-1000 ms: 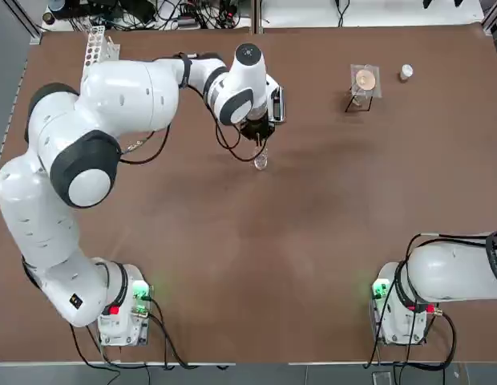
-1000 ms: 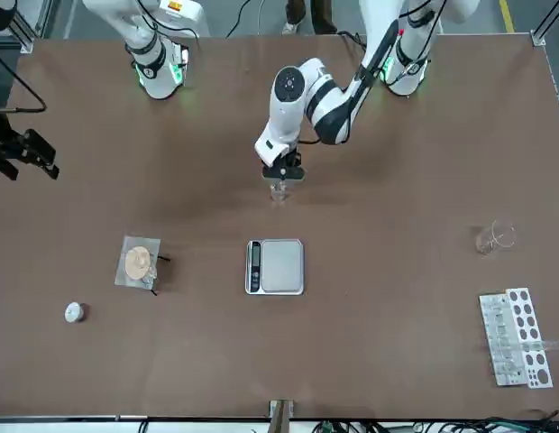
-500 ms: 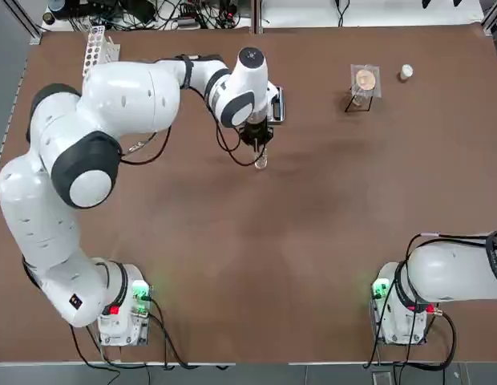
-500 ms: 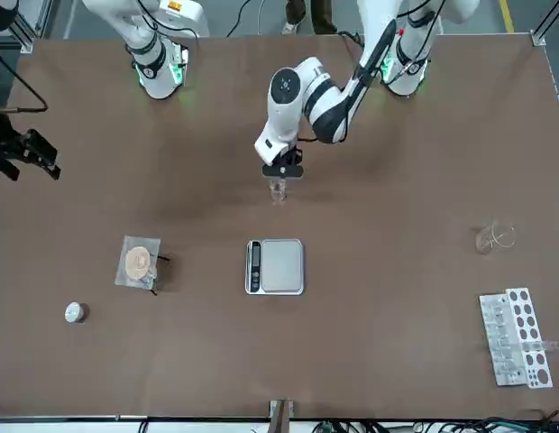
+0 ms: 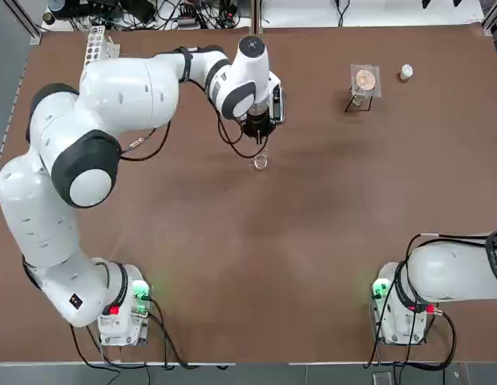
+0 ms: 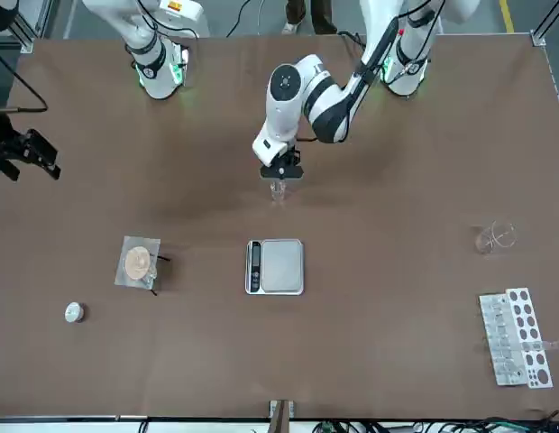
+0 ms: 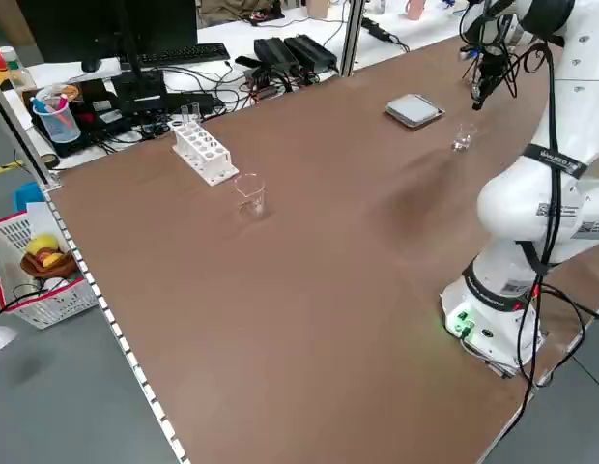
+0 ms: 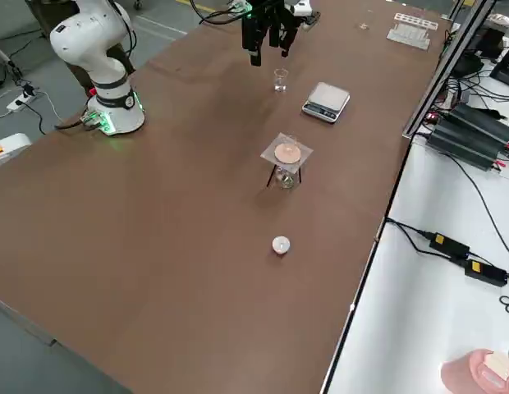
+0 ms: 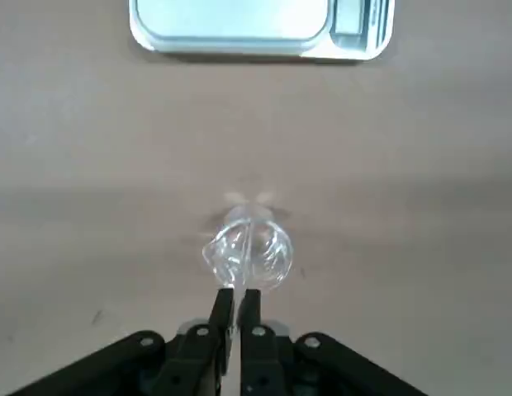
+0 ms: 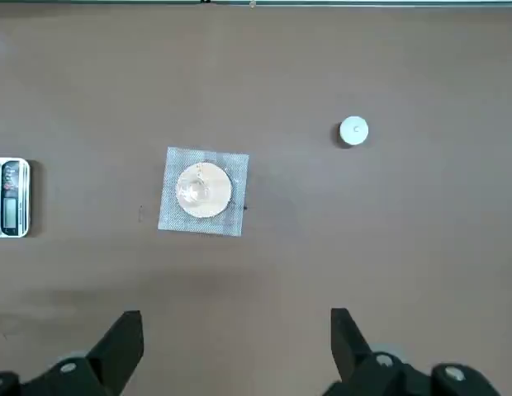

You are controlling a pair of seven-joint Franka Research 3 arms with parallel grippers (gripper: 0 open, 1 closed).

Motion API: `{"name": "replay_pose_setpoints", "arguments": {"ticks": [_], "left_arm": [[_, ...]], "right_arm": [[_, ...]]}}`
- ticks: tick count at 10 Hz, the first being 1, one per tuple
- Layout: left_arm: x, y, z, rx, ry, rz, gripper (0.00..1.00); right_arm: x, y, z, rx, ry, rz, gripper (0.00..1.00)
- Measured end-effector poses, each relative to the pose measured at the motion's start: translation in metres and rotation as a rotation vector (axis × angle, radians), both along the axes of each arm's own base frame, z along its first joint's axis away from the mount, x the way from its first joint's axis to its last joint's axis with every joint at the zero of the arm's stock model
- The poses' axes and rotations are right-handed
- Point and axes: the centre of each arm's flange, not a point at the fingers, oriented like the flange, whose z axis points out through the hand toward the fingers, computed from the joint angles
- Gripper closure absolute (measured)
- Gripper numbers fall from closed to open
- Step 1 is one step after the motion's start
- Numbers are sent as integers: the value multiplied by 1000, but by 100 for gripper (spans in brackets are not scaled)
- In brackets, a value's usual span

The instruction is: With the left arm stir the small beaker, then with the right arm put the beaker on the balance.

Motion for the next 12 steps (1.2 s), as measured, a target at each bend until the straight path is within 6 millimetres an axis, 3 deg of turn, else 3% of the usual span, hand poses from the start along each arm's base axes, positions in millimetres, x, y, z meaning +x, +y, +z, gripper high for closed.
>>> {"name": "replay_pose_setpoints", "arguments": {"ticks": [5, 10, 12], "left_arm": [[5, -1, 11, -1, -3, 16, 93], [8, 4, 69, 32, 5, 23, 93], [10, 6, 83, 14, 3, 36, 93]], "right_arm": [[0, 0, 0, 0, 0, 1, 0], [1, 14, 0, 0, -3, 26, 0], [1, 15, 0, 0, -3, 27, 0]]}}
